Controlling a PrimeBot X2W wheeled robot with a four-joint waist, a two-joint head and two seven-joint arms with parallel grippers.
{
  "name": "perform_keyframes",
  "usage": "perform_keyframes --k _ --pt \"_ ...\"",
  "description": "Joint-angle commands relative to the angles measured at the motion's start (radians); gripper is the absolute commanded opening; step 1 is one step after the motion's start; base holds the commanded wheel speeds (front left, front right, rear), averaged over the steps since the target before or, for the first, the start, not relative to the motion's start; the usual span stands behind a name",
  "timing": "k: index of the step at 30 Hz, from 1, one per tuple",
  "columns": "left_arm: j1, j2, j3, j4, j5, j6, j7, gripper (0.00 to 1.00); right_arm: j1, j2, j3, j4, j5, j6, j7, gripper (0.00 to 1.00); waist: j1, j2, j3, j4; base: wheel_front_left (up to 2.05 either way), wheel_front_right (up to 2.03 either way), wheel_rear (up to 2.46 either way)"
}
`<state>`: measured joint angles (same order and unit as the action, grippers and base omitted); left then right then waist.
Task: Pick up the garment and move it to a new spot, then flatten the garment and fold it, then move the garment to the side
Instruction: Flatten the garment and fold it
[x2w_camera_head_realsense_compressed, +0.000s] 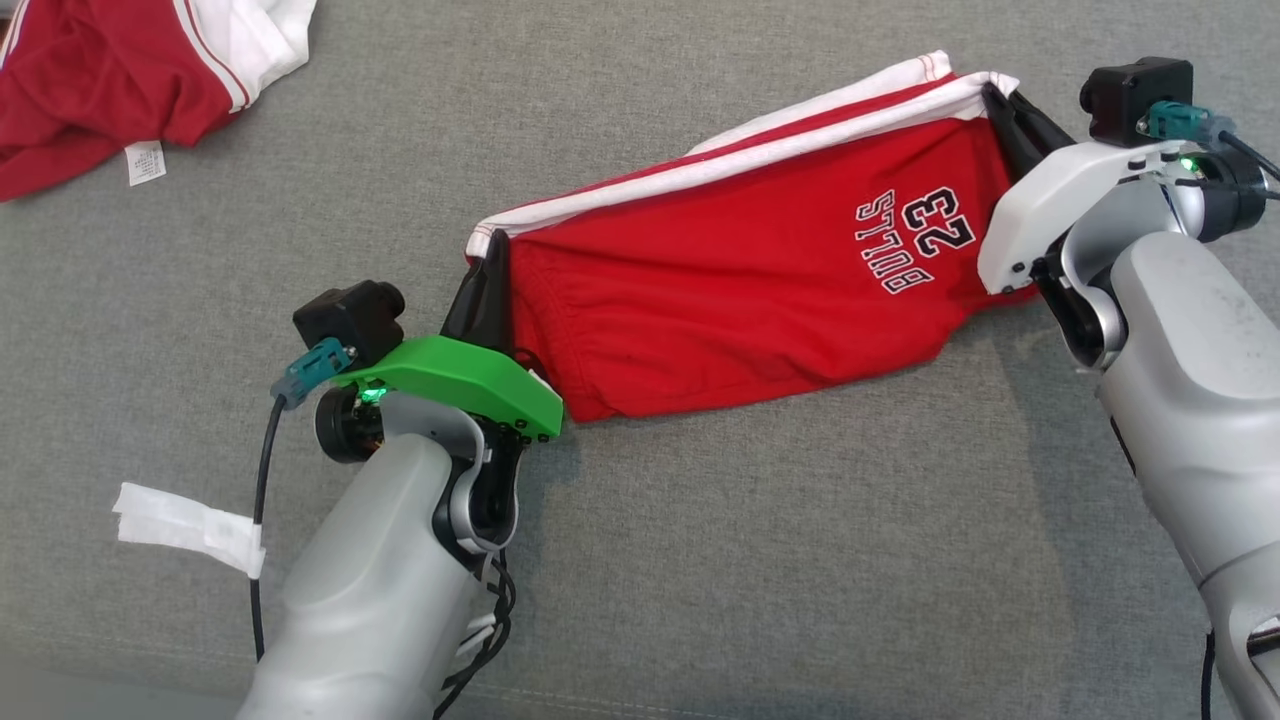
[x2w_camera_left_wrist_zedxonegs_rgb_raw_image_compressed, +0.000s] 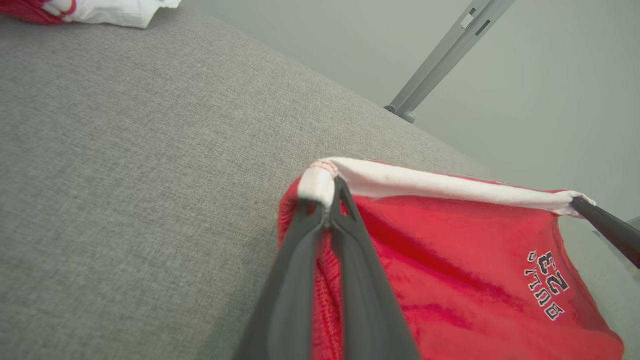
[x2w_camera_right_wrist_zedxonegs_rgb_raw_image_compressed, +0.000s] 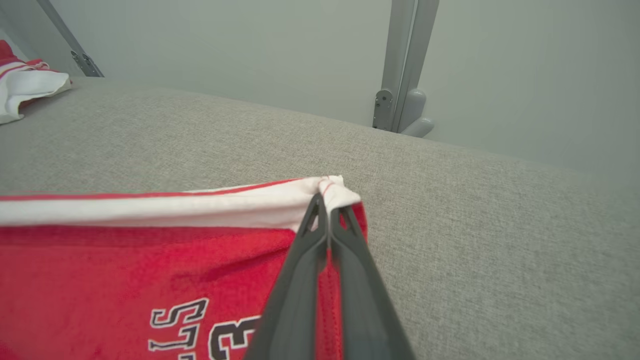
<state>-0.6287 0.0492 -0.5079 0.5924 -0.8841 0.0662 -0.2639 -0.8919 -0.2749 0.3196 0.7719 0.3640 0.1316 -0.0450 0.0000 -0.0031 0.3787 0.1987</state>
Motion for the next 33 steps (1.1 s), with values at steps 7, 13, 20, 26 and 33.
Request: perform_keyframes --k 7,13,20,26,33 --pt "-0.053 0.002 -0.049 0.029 -0.039 0.017 0.000 0.00 -0.113 0.020 0.045 0.159 0.015 -0.002 -0.033 0.00 0.0000 0.0031 0.017 0.017 0.00 0.00 0.00" --pt "-0.070 0.003 -0.077 0.029 -0.026 0.028 0.000 0.29 -0.186 0.035 0.067 0.273 0.005 -0.002 -0.080 1.00 0.0000 0.0031 0.020 0.032 0.00 0.00 0.00" --pt "-0.027 0.003 -0.066 0.003 0.073 0.039 0.000 1.00 -0.215 0.052 0.086 0.350 0.024 -0.002 -0.151 1.00 0.0000 0.0031 0.006 0.041 0.00 0.00 0.00" --pt "0.046 0.003 -0.012 -0.058 0.193 0.033 0.000 1.00 -0.181 0.035 0.150 0.347 0.054 -0.002 -0.171 1.00 0.0000 0.0031 -0.025 0.030 0.00 0.00 0.00" --pt "0.151 0.037 0.071 -0.197 0.345 0.038 0.000 1.00 -0.120 -0.013 0.226 0.325 0.115 -0.002 -0.150 1.00 0.0000 0.0031 -0.075 0.012 0.00 0.00 0.00"
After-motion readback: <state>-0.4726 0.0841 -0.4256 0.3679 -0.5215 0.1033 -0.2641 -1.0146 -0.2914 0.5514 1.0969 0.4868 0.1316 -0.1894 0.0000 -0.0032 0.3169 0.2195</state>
